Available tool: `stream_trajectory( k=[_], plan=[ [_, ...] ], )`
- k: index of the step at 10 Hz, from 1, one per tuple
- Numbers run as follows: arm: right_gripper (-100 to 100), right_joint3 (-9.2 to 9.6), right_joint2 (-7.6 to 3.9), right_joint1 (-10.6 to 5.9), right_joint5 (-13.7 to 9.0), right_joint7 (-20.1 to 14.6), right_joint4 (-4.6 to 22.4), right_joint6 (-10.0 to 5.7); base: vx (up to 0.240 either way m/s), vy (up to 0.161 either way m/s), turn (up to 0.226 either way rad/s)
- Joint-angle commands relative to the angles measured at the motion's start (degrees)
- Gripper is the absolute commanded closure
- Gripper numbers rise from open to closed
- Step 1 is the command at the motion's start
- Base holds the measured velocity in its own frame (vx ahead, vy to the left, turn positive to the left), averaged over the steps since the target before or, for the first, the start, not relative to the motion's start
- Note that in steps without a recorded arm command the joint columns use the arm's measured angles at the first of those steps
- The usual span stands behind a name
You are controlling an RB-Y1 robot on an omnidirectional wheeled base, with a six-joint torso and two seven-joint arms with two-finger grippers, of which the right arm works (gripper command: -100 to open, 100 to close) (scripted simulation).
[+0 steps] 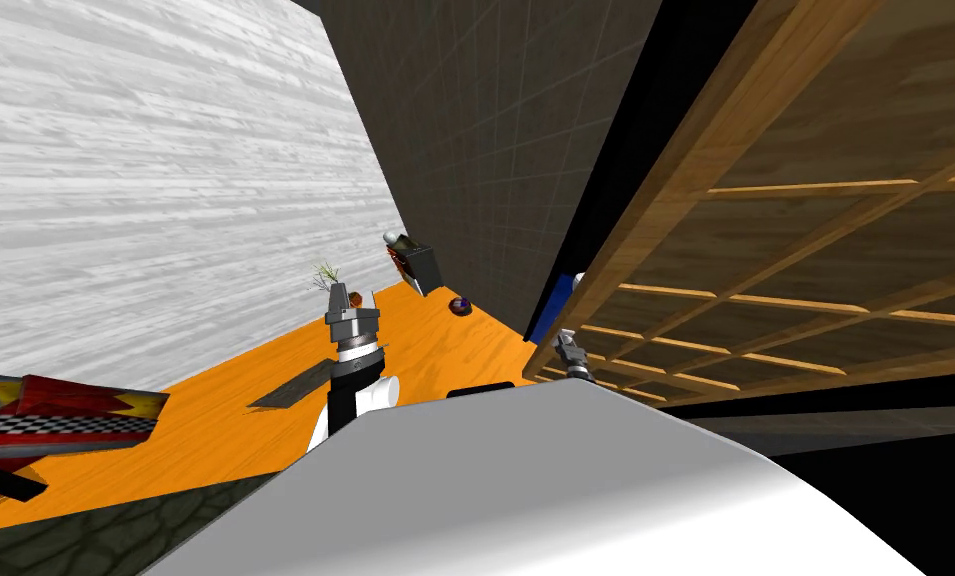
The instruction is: Pull the door open
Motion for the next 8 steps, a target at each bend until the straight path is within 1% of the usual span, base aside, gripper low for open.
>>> stream_trajectory(
  k=[1,2,3,4,5,6,8],
  plan=[
    [100,1.30,-0.59,0.93,0.8,-1.0,-0.9,-0.55,-0.281,-0.021,0.079],
    [100,1.94,-0.88,1.21,1.2,-1.5,-1.2,-0.77,-0.254,0.012,0.060],
    [100,1.62,-0.61,0.97,1.0,-1.1,-0.9,-0.45,-0.111,0.015,0.018],
    [100,3.01,-1.11,1.74,1.9,-2.0,-1.3,-1.02,-0.158,-0.004,0.056],
    [100,3.31,-1.27,1.89,2.1,-2.2,-1.5,-1.22,-0.219,-0.024,0.051],
    [100,4.33,-1.81,2.42,2.8,-2.9,-1.9,-1.87,-0.245,-0.042,0.070],
    [100,5.76,-2.58,3.16,3.8,-3.9,-2.4,-2.80,-0.212,-0.029,0.055]
  ],
)
